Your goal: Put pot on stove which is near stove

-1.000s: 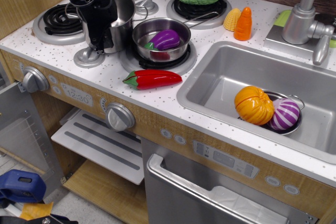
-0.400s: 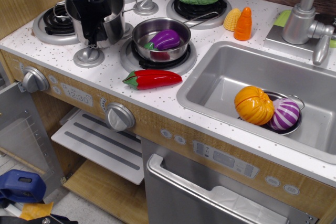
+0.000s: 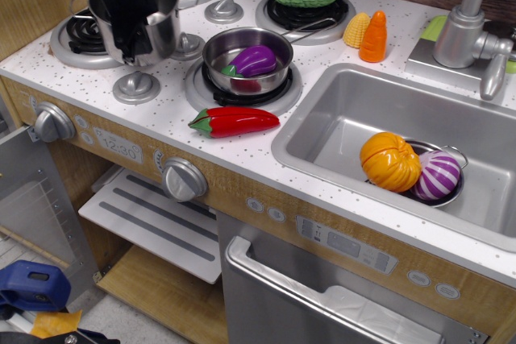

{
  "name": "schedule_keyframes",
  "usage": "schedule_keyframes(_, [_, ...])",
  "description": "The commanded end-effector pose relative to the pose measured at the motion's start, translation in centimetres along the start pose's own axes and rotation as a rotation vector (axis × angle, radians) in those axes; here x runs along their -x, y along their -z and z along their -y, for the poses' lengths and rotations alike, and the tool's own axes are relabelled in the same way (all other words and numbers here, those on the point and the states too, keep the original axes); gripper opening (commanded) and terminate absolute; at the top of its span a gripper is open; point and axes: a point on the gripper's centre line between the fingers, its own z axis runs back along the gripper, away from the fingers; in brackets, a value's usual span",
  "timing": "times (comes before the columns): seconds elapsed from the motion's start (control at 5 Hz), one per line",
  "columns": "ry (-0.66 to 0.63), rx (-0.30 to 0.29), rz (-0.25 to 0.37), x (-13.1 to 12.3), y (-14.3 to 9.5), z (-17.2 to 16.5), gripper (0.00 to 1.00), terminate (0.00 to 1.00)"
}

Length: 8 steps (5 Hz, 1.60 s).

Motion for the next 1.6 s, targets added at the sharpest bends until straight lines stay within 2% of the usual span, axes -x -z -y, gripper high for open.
schedule_keyframes(0.0, [0.025, -0.043, -0.007, 1.4, -2.5, -3.2, 0.0, 0.0])
schedule_keyframes(0.6, [0.054, -0.009, 0.015, 5.1, -2.3, -5.4, 0.0, 0.0])
schedule_keyframes(1.0, [0.117, -0.006, 0.067, 6.2, -0.8, -6.7, 0.0, 0.0])
schedule_keyframes(1.2, [0.122, 0.021, 0.09, 6.6, -0.5, -7.1, 0.0, 0.0])
schedule_keyframes(1.4, [0.139, 0.023, 0.122, 6.8, -0.1, -7.1, 1.0, 0.0])
